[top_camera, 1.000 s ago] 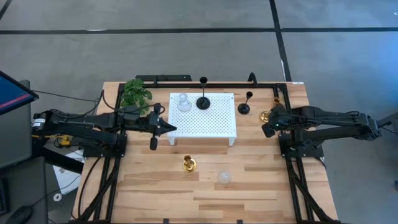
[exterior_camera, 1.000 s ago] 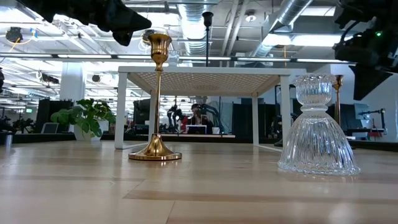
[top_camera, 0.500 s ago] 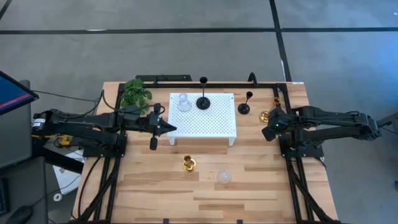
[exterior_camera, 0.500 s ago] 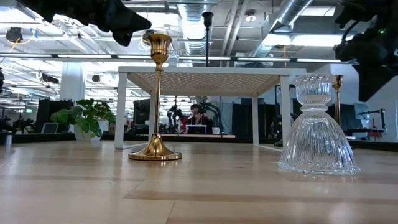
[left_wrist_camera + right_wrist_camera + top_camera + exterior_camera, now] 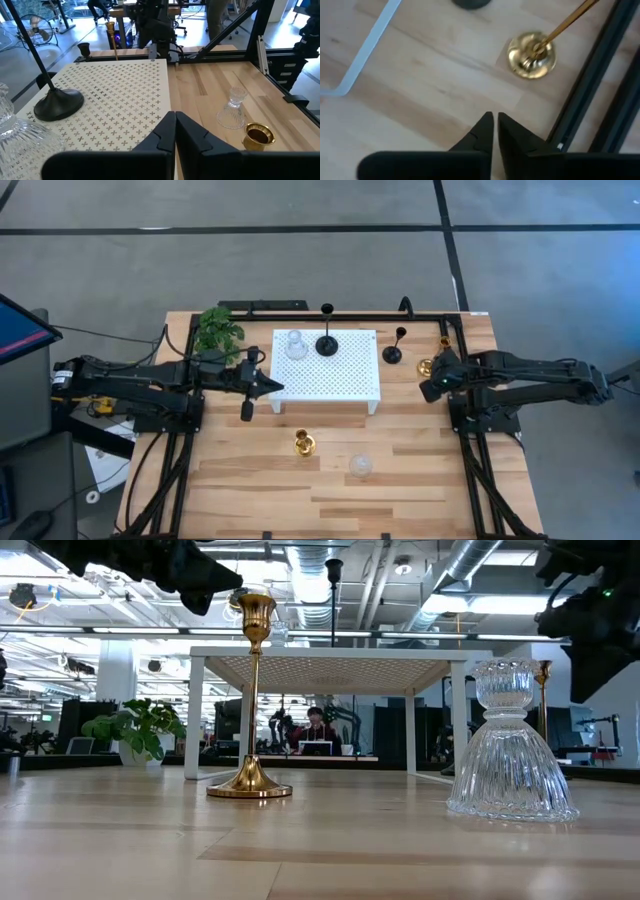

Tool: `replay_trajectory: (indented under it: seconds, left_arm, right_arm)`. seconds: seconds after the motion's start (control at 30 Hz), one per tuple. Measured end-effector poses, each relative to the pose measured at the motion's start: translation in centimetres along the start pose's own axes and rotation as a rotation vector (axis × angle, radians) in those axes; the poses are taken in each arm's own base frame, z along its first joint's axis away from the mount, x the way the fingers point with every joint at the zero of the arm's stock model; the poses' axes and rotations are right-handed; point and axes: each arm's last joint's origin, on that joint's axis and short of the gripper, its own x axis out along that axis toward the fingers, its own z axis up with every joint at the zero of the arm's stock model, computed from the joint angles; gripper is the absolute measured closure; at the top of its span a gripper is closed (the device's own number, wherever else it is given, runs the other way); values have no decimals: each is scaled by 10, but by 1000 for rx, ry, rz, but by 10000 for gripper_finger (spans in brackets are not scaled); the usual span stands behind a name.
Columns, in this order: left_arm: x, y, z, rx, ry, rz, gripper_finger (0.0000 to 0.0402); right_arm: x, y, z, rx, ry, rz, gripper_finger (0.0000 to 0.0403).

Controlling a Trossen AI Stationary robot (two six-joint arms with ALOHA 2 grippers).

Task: Pick & Place candle stick holders
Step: Put the top gold candle holder on the shelf

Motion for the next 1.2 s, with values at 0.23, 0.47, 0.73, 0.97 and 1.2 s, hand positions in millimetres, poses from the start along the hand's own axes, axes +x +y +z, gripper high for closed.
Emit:
replay_trajectory:
  seconds: [0.23,0.47,0.73,0.97,1.2]
  left_arm:
    - [0,0,0,0,3,0,395]
    - [0,0,-1,-1,8,-1,395]
    - [0,0,-4,-2,30,-3,393]
    - [1,-2,-18,-5,70,-7,397]
    - [1,-2,-20,-4,72,0,393]
  right_arm:
    - [4,3,6,41,-112,-108,296]
    - [12,7,13,132,-214,-243,200]
    - [23,14,24,137,-314,-353,173]
    - [33,15,30,152,-301,-424,200]
    - [52,14,31,193,-363,-414,234]
